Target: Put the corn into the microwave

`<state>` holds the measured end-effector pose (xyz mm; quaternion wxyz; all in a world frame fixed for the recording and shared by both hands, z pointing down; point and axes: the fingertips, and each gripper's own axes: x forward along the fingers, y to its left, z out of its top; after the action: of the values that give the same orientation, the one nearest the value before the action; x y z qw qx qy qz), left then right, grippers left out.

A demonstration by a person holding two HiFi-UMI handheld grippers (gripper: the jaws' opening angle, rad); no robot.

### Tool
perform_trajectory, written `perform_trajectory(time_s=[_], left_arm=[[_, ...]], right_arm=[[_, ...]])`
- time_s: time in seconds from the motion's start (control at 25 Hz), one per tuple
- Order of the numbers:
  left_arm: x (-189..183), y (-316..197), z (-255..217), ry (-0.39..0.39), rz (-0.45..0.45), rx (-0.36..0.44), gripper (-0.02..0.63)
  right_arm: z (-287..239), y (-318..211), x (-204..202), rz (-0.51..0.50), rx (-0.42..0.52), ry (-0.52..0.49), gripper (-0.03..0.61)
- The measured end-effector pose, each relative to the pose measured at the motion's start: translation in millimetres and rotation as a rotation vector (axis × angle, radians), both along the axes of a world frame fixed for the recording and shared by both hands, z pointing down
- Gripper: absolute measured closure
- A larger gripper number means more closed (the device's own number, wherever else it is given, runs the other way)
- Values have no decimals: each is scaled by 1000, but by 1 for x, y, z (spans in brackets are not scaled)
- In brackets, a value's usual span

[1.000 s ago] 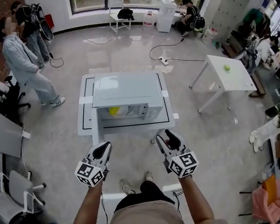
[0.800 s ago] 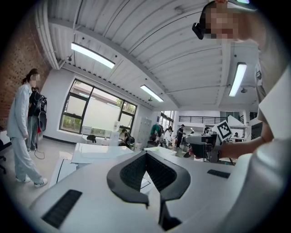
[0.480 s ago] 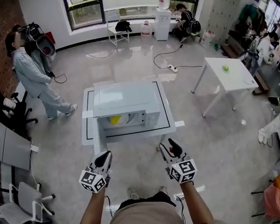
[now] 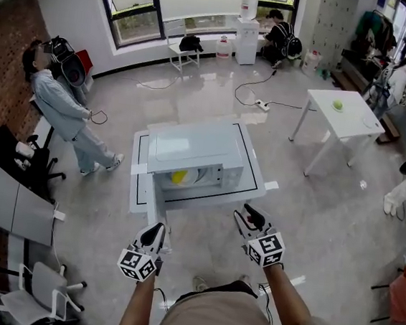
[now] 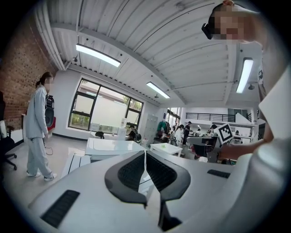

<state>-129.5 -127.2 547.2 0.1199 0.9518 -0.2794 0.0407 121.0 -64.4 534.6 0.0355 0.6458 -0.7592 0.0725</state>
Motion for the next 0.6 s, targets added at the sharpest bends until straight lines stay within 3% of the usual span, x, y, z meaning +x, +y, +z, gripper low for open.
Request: perform_trajectory(time_s=[0.6], left_arm=[[-9,-9,7,4,29,-26,609]], right_arm=[[-1,-23,-25,-24,8,-26,446]])
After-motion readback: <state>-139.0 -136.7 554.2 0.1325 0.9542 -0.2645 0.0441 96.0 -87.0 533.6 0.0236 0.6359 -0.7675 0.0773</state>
